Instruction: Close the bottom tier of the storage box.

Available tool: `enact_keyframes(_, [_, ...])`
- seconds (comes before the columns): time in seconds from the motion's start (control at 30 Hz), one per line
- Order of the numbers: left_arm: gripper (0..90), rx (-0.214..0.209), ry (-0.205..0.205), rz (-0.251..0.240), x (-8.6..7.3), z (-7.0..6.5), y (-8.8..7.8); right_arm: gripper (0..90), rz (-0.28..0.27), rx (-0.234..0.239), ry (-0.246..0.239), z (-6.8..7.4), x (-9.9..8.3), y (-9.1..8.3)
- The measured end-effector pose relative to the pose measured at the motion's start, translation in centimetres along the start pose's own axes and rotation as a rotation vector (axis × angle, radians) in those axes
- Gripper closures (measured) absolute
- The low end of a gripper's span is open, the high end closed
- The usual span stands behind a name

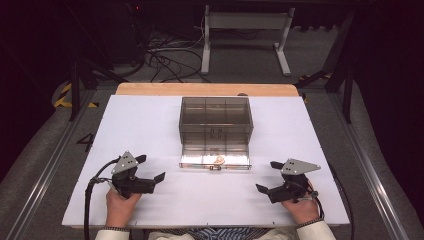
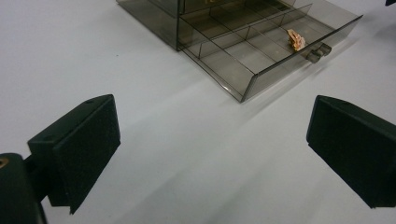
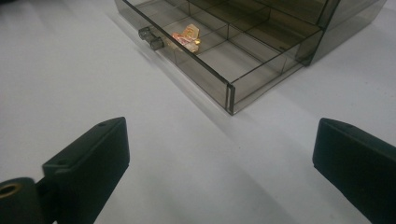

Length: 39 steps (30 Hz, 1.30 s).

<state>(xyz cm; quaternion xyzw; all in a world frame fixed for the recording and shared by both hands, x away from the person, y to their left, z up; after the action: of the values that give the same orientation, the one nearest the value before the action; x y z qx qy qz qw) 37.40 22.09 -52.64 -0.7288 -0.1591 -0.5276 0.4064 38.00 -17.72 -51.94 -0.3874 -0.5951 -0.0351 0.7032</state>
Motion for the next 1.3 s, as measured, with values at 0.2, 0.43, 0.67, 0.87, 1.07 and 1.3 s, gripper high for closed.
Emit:
enact_keyframes(0.2, [3.8, -0.034, -0.029, 0.003, -0.1, 0.3, 0.1, 17.3, 0.007, 0.007, -0.033, 0.8, 1.0, 0.8])
enact_keyframes(0.43, [3.9, -0.022, -0.025, -0.003, -0.2, 0.3, 0.1, 17.7, 0.033, 0.024, -0.044, 1.4, 1.8, 1.8])
enact_keyframes(0.67, [3.8, -0.016, -0.024, 0.003, -0.2, 0.2, 0.1, 21.5, 0.088, 0.078, -0.061, 2.4, 2.6, 3.1])
enact_keyframes(0.87, [4.6, -0.013, -0.021, 0.008, -0.3, 0.2, 0.1, 34.7, 0.123, 0.091, -0.088, 3.0, 3.3, 4.0])
enact_keyframes(1.07, [4.9, -0.019, -0.022, 0.011, -0.3, 0.3, 0.1, 87.8, 0.236, 0.116, -0.118, 3.5, 3.5, 5.2])
enact_keyframes(1.3, [5.0, -0.018, -0.023, 0.010, -0.3, 0.3, 0.1, 90.0, 0.278, 0.122, -0.162, 4.0, 4.0, 6.5])
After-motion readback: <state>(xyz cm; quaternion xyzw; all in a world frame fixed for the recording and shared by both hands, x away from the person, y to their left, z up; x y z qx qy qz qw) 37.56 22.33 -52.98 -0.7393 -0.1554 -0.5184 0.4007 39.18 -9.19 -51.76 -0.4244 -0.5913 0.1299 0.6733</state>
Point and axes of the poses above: each handheld gripper's, and its own axes: y roughly forward along the jaws, x roughly out of its top, z roughly to its left, the point moved 7 cm from there along y, roughly forward along the jaws, and after that the axes turned 3 degrees about -z, right-handed, at the moved point
